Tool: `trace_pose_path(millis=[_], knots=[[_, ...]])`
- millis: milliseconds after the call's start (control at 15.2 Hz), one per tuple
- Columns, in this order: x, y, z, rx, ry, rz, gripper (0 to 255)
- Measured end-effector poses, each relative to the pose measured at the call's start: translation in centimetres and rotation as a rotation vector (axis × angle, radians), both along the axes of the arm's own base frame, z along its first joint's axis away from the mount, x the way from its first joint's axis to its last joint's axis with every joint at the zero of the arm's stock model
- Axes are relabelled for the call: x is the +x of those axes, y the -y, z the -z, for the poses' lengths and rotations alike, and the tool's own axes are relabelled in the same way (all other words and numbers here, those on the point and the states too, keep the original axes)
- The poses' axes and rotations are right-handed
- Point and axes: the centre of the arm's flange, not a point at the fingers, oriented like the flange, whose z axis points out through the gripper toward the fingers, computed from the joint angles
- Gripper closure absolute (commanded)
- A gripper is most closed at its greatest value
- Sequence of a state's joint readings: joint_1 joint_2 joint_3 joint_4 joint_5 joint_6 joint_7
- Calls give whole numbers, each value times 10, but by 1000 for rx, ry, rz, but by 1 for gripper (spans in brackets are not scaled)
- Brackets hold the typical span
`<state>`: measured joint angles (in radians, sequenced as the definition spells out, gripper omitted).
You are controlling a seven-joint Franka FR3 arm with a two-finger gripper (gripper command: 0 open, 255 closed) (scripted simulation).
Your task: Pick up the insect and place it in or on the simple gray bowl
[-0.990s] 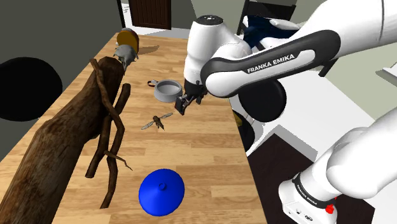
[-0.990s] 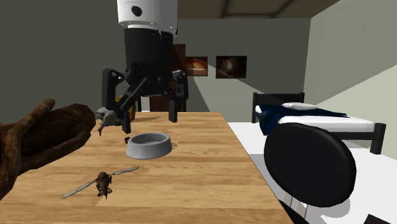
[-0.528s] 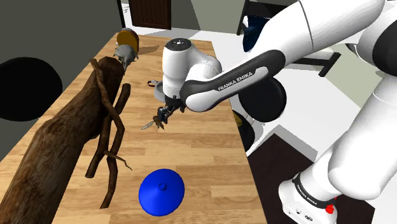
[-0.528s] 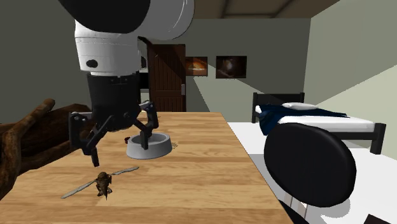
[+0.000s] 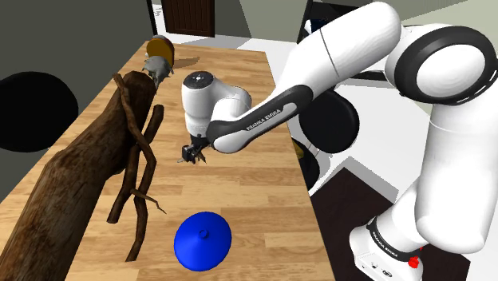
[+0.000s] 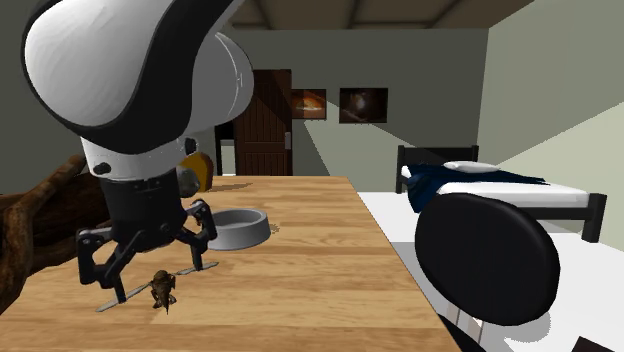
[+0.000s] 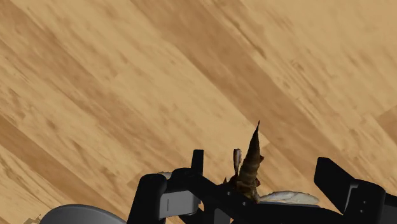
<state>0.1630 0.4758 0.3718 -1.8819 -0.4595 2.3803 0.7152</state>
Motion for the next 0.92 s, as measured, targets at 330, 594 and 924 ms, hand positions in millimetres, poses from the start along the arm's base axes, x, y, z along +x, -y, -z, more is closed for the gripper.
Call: trace_pose_path(millis=[330, 594, 924], knots=[[4, 2, 26, -1, 0, 0, 0], [5, 2, 30, -1, 1, 0, 0], [5, 2, 30, 0, 1, 0, 255]])
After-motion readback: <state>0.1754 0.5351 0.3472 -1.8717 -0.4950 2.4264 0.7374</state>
